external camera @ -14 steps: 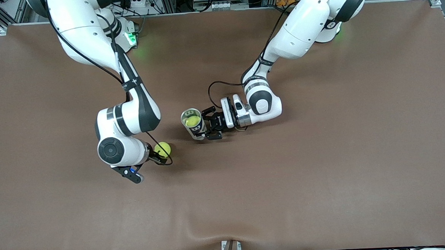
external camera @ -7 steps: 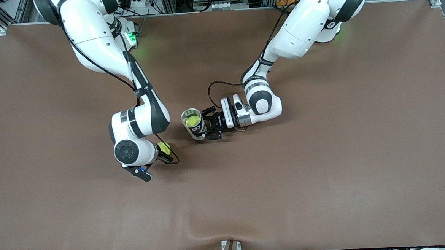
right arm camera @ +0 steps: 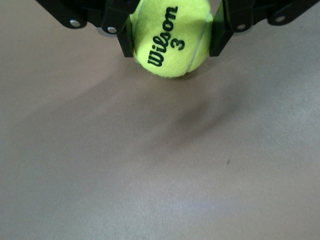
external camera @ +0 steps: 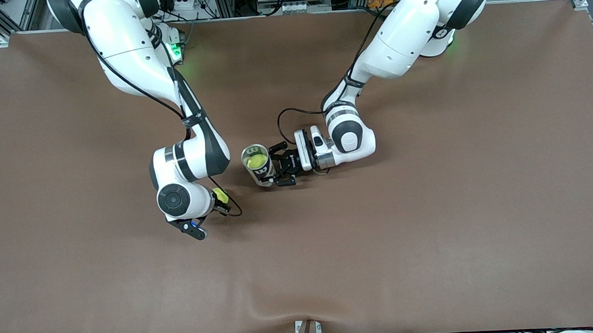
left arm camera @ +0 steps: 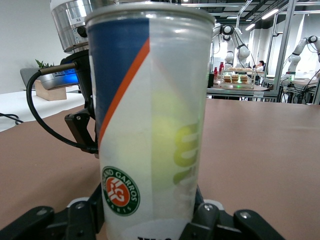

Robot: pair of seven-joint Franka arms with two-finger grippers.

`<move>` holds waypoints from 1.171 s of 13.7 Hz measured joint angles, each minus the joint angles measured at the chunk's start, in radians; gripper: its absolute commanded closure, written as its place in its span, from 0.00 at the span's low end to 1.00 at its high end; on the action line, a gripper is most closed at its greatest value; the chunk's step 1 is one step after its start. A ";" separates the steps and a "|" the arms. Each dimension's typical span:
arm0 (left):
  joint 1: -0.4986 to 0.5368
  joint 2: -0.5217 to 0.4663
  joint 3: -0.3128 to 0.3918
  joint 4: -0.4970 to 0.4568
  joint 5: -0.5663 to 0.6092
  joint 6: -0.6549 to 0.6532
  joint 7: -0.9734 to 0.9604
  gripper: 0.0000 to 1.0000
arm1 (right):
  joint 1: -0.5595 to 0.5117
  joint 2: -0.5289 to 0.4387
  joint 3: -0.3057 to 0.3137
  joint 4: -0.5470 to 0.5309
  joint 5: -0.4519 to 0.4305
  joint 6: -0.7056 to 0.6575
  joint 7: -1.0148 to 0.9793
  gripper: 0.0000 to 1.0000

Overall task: Insert tennis ball vertically with right arm
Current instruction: 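Move the right gripper to the second tennis ball and grasp it, then carry the second ball with the right gripper above the can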

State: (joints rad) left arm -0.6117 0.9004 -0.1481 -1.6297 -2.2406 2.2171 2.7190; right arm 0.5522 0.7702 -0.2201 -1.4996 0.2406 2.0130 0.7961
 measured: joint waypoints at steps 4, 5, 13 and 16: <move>0.000 0.000 0.000 0.000 0.000 0.000 0.000 0.30 | 0.001 -0.051 -0.006 0.055 -0.004 -0.139 -0.004 1.00; 0.000 0.001 0.000 0.000 0.000 0.000 0.000 0.29 | 0.001 -0.085 -0.010 0.079 -0.011 -0.197 -0.007 1.00; -0.002 0.002 -0.002 -0.003 0.000 0.001 0.000 0.30 | 0.058 -0.291 -0.002 0.169 -0.049 -0.427 0.081 1.00; -0.002 0.002 -0.002 -0.003 0.000 0.001 0.000 0.30 | 0.136 -0.292 0.003 0.182 -0.049 -0.418 0.219 1.00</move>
State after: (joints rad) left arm -0.6138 0.9025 -0.1503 -1.6324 -2.2406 2.2183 2.7191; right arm 0.6880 0.4778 -0.2168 -1.3180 0.1917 1.5949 1.0153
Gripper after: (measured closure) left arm 0.295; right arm 0.344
